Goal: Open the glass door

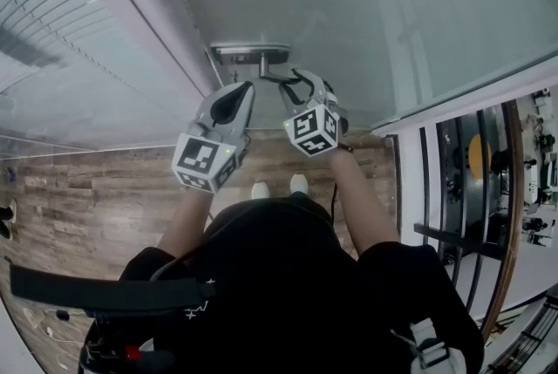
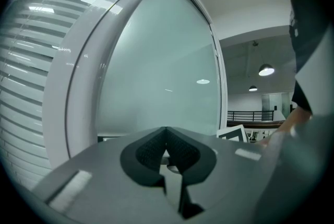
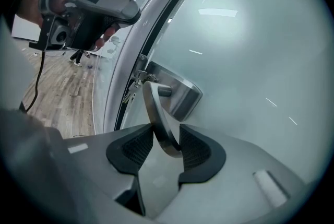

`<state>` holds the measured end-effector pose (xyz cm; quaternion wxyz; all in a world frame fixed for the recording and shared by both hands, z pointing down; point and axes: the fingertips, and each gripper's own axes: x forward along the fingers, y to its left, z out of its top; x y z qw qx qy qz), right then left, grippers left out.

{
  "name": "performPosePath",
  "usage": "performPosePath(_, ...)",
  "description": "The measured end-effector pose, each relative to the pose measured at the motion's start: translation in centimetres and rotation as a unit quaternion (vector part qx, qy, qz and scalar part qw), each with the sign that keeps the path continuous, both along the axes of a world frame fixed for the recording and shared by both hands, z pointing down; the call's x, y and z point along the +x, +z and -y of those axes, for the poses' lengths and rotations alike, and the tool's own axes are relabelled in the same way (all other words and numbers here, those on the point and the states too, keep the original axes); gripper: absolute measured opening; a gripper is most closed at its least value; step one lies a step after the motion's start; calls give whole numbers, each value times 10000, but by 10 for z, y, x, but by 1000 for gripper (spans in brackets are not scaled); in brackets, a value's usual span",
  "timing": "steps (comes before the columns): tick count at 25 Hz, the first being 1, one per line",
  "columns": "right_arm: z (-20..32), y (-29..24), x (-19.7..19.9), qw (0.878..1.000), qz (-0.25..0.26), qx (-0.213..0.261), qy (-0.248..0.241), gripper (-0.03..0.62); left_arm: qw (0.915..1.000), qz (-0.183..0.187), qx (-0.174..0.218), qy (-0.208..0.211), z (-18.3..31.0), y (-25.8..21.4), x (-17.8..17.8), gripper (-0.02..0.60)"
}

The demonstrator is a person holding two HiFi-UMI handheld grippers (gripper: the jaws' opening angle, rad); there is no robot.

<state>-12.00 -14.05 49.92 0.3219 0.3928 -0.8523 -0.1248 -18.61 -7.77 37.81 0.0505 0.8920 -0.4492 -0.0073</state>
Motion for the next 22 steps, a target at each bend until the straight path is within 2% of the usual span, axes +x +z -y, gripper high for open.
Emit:
performPosePath(12, 23, -10, 8, 9969, -626, 479, 58, 160, 10000, -55, 5, 35, 6, 3, -5, 0)
performPosePath(22, 51, -17, 6, 9892, -1260, 744, -116, 161, 10000, -83, -19, -8, 14, 3, -18, 0)
